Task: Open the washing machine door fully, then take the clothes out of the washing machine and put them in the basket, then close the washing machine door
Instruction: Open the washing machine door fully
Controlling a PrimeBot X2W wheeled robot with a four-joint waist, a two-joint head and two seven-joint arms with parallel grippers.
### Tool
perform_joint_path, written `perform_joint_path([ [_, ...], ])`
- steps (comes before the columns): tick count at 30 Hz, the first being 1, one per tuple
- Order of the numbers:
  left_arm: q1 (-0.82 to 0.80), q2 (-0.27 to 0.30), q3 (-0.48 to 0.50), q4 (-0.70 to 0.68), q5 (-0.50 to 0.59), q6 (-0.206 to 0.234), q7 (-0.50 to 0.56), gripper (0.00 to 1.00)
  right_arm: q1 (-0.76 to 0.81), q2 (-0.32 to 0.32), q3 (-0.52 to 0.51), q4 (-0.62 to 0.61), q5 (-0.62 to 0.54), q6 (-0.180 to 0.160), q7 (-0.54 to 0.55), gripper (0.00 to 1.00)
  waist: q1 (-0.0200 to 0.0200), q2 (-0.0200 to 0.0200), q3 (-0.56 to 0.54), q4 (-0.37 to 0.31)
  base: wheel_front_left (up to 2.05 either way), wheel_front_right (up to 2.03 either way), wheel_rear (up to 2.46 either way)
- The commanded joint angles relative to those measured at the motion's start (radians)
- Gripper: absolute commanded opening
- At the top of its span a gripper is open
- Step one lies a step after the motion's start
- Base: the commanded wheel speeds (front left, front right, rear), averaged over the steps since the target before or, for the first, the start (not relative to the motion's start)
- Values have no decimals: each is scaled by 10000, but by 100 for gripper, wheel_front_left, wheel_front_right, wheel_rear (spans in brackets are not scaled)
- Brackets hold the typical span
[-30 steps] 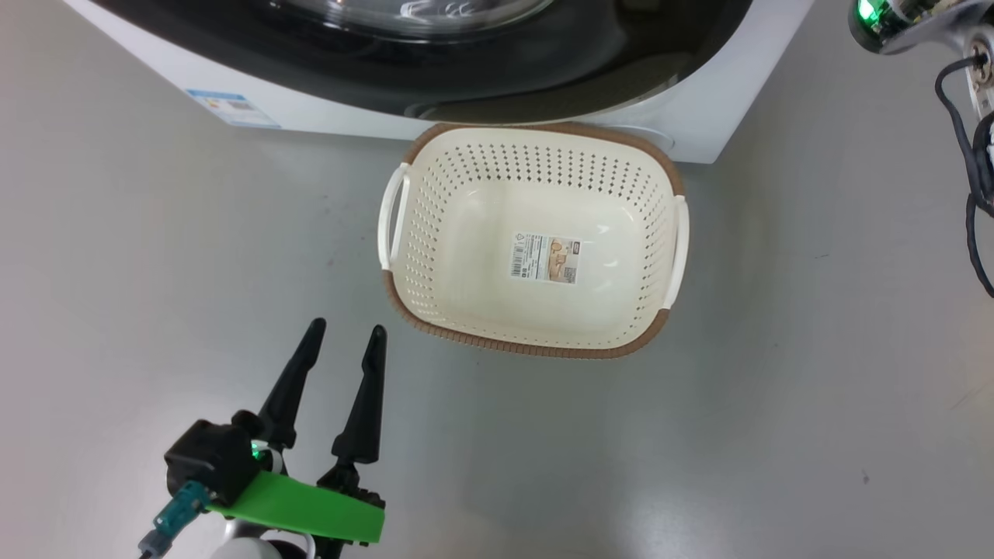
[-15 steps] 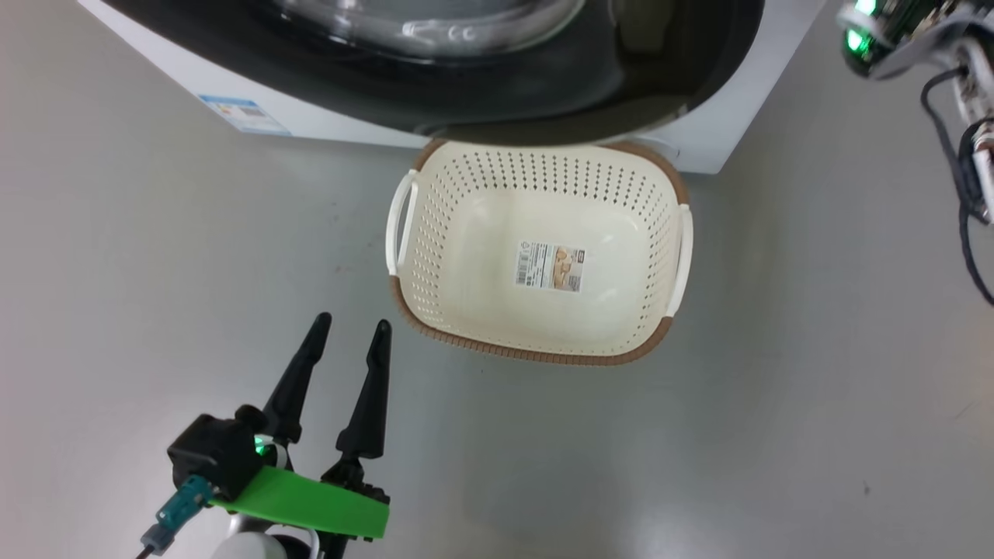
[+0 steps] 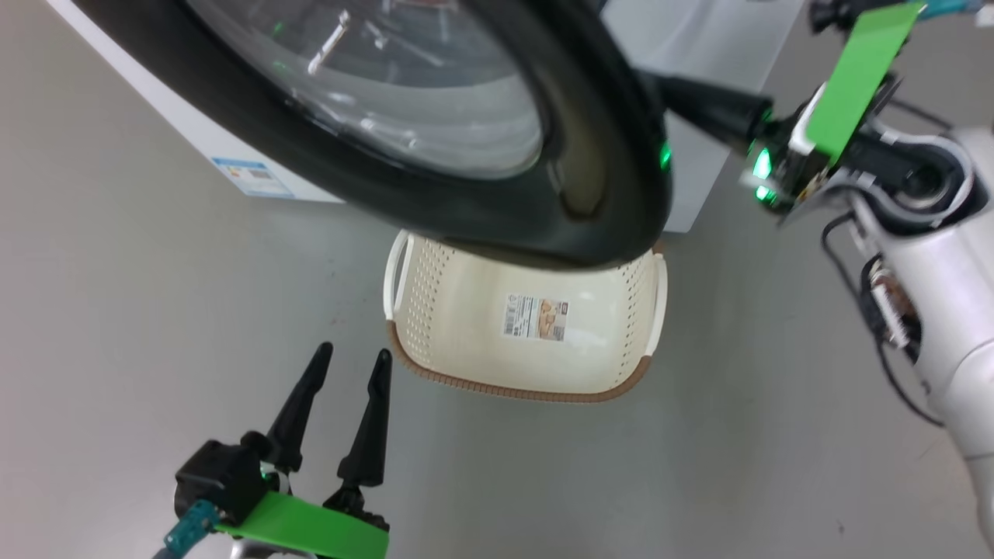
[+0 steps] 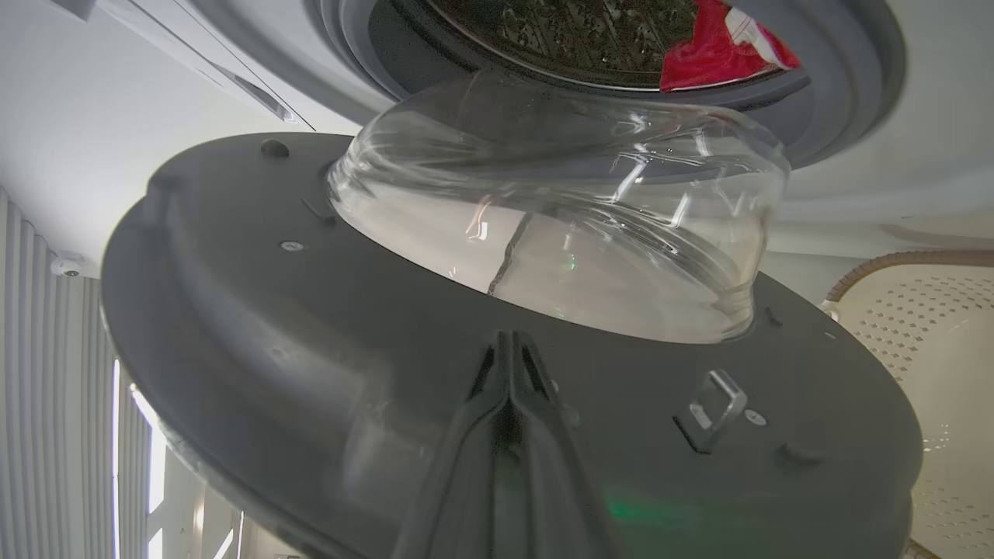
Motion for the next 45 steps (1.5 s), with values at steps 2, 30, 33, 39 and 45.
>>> perform_joint_path([
  [2, 211, 148, 350, -193, 135, -63, -92, 100, 378, 270, 126, -458, -169, 37, 123, 0, 0, 0, -274, -143, 0, 0, 0],
  [30, 845, 148, 495, -238, 398, -63, -92, 100, 2781, 1119, 305, -2232, -934, 37, 854, 0, 0, 0, -1238, -192, 0, 0, 0],
  [33, 854, 148, 525, -229, 422, -63, -92, 100, 2819, 1095, 205, -2140, -1186, 37, 646, 0, 0, 0, -1271, -216, 0, 0, 0],
  [39, 943, 148, 566, -182, 515, -63, -92, 100, 3156, 950, 148, -1824, -2091, 37, -283, 97, 0, 0, -1471, -348, 0, 0, 0],
  [45, 1062, 148, 725, -83, 574, -63, -92, 100, 3679, 807, 71, -1434, -2543, 37, -1124, 100, 0, 0, -1683, -557, 0, 0, 0],
])
